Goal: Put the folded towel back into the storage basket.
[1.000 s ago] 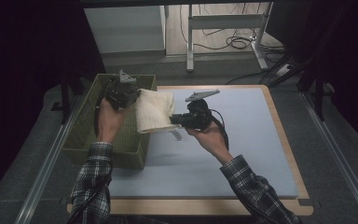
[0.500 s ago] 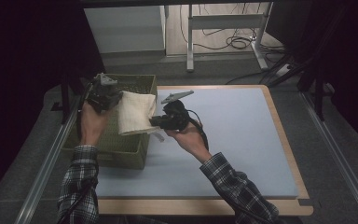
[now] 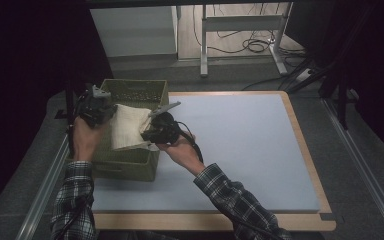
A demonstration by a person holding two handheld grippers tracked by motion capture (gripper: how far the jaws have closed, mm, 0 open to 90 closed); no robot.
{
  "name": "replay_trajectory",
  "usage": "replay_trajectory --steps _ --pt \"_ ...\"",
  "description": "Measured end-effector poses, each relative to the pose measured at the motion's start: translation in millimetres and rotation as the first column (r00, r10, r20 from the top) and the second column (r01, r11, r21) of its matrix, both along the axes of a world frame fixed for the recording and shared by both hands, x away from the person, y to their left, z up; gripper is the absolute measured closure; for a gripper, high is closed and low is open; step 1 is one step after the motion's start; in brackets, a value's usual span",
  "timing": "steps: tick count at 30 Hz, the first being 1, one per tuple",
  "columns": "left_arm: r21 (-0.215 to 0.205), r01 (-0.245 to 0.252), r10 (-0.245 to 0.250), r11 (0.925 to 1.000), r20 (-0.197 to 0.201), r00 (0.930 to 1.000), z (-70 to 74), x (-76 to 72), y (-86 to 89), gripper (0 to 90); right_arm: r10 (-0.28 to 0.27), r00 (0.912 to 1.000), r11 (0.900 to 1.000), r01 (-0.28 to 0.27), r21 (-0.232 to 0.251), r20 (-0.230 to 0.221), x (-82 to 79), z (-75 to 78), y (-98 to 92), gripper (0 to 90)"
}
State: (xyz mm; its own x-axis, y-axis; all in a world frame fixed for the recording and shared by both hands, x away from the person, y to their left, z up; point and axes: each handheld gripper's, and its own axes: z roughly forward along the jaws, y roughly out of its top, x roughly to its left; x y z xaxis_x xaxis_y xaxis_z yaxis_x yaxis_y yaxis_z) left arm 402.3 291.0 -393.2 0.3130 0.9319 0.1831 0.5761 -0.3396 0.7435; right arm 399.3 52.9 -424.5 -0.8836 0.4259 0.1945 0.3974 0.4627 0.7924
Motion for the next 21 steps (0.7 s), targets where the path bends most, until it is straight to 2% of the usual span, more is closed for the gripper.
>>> replay_trajectory --steps 11,16,21 --pt "-0.005 -0.041 0.041 0.9991 -0.01 0.9991 -8.5 -12.6 29.2 83.6 0.052 0.9986 0.998 -0.052 -0.044 -0.011 -9.4 -11.1 43.1 83.1" --pt "-0.003 -0.044 0.044 0.999 -0.02 0.9988 -13.6 -11.9 33.1 83.5 0.059 0.9982 0.996 -0.06 -0.064 -0.013 -10.7 -13.5 50.3 83.0" --pt "0.0 -0.03 0.03 0.9995 -0.03 0.9991 -19.0 -6.3 27.1 83.4 0.05 0.9987 0.995 -0.051 -0.085 -0.012 -9.2 -16.4 49.5 82.9"
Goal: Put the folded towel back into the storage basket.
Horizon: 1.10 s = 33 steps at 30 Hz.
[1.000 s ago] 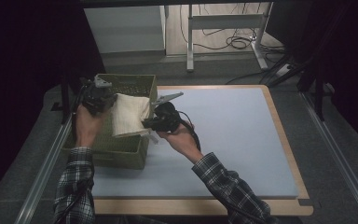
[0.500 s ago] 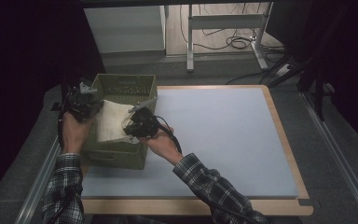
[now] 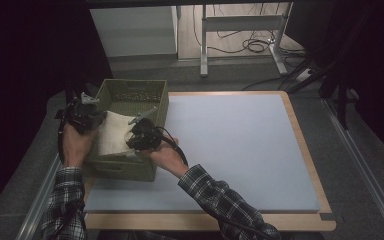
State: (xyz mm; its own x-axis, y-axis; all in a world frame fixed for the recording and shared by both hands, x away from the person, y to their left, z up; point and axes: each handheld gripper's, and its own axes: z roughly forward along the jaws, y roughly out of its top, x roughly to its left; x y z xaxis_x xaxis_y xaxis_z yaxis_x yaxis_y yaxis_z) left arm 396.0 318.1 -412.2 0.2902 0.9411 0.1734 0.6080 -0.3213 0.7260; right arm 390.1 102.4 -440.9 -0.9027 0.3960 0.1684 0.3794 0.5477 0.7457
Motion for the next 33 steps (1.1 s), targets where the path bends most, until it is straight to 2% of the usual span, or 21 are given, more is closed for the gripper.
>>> replay_trajectory --steps 8,21,24,25,27,30,33 --pt "0.029 0.03 -0.029 0.9992 -0.029 0.9992 -10.5 12.3 -16.4 83.1 -0.035 0.9993 0.999 0.035 -0.038 -0.008 3.8 -4.1 -6.0 82.4" --pt "0.044 0.041 -0.037 0.9982 -0.086 0.9956 -30.3 20.1 -20.2 82.3 -0.043 0.9987 0.997 0.041 -0.069 -0.026 4.6 -9.0 1.3 81.5" --pt "0.054 0.04 -0.034 0.9977 -0.107 0.9937 -35.6 23.1 -21.5 81.2 -0.048 0.9985 0.996 0.045 -0.081 -0.027 4.8 -9.2 2.7 76.5" --pt "0.057 0.038 -0.031 0.9976 -0.122 0.992 -38.3 25.1 -21.7 79.8 -0.048 0.9985 0.996 0.045 -0.083 -0.028 5.1 -9.5 2.9 73.3" --pt "0.06 0.03 -0.021 0.9977 -0.13 0.9913 -41.5 27.4 -22.6 71.6 -0.05 0.9984 0.996 0.047 -0.079 -0.027 5.6 -9.4 2.1 70.5" --pt "0.071 0.013 -0.004 0.9974 -0.129 0.9917 -43.5 29.2 -23.7 59.2 -0.059 0.9981 0.997 0.058 -0.06 -0.018 7.5 -5.9 -1.7 68.3" --pt "0.058 0.004 0.003 0.9983 -0.117 0.9931 -41.5 29.0 -23.7 54.0 -0.068 0.9977 0.997 0.068 -0.04 -0.004 10.2 0.2 -7.4 67.1"
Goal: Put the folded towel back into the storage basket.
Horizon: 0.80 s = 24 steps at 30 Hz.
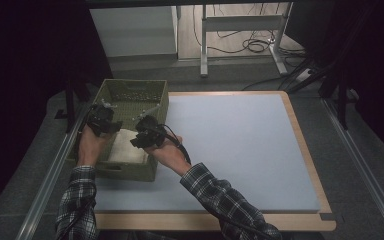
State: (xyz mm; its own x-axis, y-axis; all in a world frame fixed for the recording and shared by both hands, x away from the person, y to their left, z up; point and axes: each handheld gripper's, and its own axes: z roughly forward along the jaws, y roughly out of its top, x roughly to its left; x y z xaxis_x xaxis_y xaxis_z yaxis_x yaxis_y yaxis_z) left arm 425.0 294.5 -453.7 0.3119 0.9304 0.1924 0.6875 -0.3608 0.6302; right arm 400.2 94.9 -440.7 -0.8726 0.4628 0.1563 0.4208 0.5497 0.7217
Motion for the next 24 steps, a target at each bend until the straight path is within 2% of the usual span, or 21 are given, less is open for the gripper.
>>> replay_trajectory --steps 5,8,15,22,24 --pt "-0.039 -0.01 0.011 0.9992 0.02 0.9997 5.3 -0.1 -0.7 43.2 0.001 0.9998 1.0 -0.001 0.011 0.019 1.6 5.4 -8.4 61.7" --pt "-0.062 -0.004 0.006 0.9981 0.019 0.9998 7.7 0.4 -3.7 37.8 0.008 0.9992 1.0 -0.009 0.009 0.038 0.9 6.1 -12.5 57.1" --pt "-0.108 -0.002 0.005 0.9941 0.027 0.9996 10.0 1.7 -9.3 26.6 0.012 0.9963 1.0 -0.013 0.007 0.085 -1.3 11.3 -25.5 43.0" --pt "-0.196 0.013 -0.008 0.9805 0.03 0.9995 13.9 1.2 -11.8 18.6 0.009 0.9945 1.0 -0.01 0.017 0.104 0.4 16.7 -40.4 34.6" --pt "-0.209 0.024 -0.018 0.9776 0.031 0.9994 15.4 0.2 -12.9 16.6 0.01 0.9935 1.0 -0.011 0.01 0.113 1.4 16.8 -45.3 32.7"
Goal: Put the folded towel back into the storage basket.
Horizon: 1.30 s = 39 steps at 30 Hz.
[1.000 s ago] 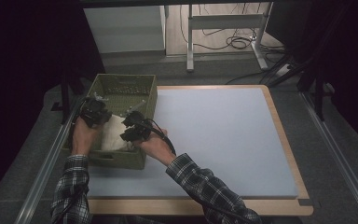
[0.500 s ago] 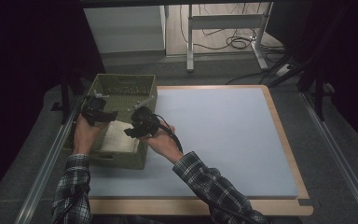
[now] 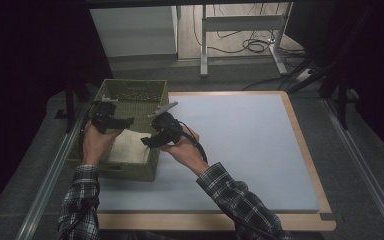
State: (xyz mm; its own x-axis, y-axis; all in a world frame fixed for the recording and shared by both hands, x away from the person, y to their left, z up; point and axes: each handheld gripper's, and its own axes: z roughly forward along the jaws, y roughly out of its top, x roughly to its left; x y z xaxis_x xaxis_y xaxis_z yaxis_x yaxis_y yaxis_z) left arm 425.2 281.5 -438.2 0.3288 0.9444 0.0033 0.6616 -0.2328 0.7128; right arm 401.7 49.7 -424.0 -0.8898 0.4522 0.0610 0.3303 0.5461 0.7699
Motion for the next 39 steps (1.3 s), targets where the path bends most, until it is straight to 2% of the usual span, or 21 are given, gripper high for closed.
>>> replay_trajectory --steps 2,7,12,18,29,33,39 --pt "-0.011 0.007 -0.007 0.9999 0.002 1.0 1.9 -1.2 -1.7 14.3 -0.006 0.9999 1.0 0.006 -0.004 0.015 0.3 0.1 -4.2 31.7" --pt "-0.046 0.028 -0.028 0.9985 0.01 0.9996 5.8 -3.3 -9.0 10.3 -0.019 0.9996 1.0 0.019 -0.006 0.019 1.4 -0.5 -16.3 28.4" --pt "-0.045 0.074 -0.074 0.9963 0.004 0.9973 5.7 -5.4 -20.4 5.8 -0.024 0.9992 1.0 0.025 -0.016 0.032 0.4 -1.5 -27.1 25.4" --pt "-0.059 0.102 -0.102 0.993 0.012 0.9947 8.4 -7.4 -33.8 3.4 -0.026 0.999 1.0 0.027 -0.016 0.036 -1.0 -4.8 -42.9 20.0" --pt "-0.046 0.134 -0.132 0.9899 0.046 0.9902 14.6 -7.6 -60.7 0.3 -0.031 0.9995 0.999 0.031 -0.015 0.008 -1.9 -14.5 -76.8 12.7" --pt "-0.053 0.145 -0.142 0.988 0.058 0.9882 16.8 -6.8 -69.5 0.0 -0.028 0.9996 1.0 0.028 -0.013 -0.001 -3.3 -16.5 -90.8 11.0" --pt "-0.036 0.162 -0.16 0.9861 0.062 0.9852 19.0 -5.8 -84.5 0.0 -0.024 0.9997 1.0 0.024 -0.016 0.002 -6.7 -18.2 -107.0 9.9"
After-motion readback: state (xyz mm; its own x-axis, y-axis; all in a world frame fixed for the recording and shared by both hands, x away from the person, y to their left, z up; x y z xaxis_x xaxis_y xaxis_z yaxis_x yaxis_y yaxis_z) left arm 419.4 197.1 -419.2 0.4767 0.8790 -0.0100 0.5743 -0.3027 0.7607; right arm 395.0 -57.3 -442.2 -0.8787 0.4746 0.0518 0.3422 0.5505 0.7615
